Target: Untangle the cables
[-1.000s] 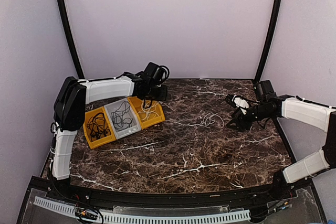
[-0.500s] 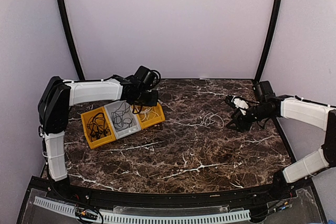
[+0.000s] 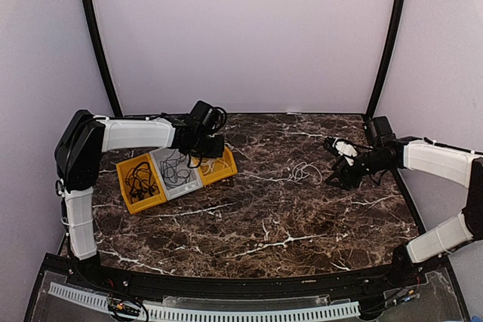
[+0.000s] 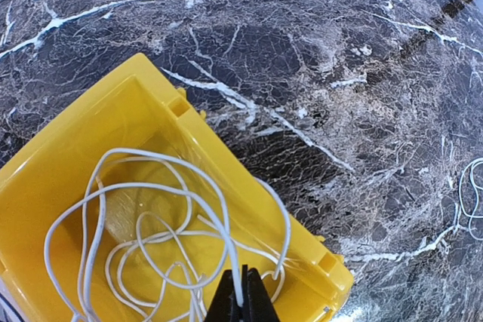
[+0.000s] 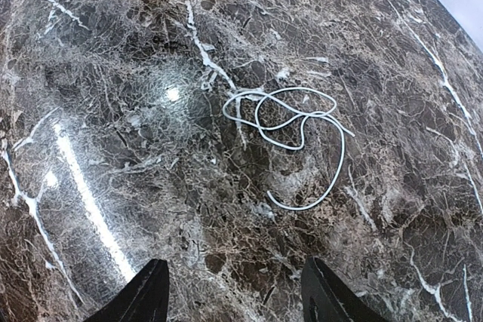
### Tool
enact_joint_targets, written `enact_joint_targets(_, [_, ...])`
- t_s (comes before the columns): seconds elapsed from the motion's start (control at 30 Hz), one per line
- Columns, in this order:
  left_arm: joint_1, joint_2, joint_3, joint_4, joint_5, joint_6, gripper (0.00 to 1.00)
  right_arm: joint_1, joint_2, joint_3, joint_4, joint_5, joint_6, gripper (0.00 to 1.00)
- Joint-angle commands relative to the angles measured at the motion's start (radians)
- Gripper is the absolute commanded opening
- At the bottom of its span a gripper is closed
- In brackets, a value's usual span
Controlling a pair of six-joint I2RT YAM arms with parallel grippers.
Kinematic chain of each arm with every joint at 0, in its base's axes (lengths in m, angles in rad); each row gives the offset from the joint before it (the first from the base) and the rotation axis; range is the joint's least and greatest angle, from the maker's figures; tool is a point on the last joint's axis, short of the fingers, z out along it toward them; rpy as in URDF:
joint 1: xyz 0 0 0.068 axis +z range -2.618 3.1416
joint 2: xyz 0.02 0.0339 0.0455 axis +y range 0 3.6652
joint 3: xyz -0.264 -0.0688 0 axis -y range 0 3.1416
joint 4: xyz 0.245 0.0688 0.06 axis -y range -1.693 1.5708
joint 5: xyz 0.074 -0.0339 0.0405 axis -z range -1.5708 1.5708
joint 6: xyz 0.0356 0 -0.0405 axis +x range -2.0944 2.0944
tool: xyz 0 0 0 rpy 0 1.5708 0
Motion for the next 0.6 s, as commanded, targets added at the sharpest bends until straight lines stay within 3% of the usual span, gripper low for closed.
enact_joint_targets(0.0, [0.007,0.014,0.018,0.022,0.029,0.004,0.00,0.003,0.011,0.009,0.002,0.000,-0.002,0.62])
enact_joint_targets(0.17, [0.017,0.012,0.045,-0.016,0.024,0.011,0.06,0.003,0.020,0.018,0.012,0.012,0.023,0.62])
enact_joint_targets(0.37, [0.018,-0.050,0.070,-0.069,0.022,0.038,0.29,0.003,0.098,0.100,0.016,0.069,0.073,0.63])
enact_joint_targets(0.57, [0.017,-0.162,0.094,-0.135,-0.030,0.090,0.54,0.003,0.317,0.258,-0.048,0.152,0.081,0.64])
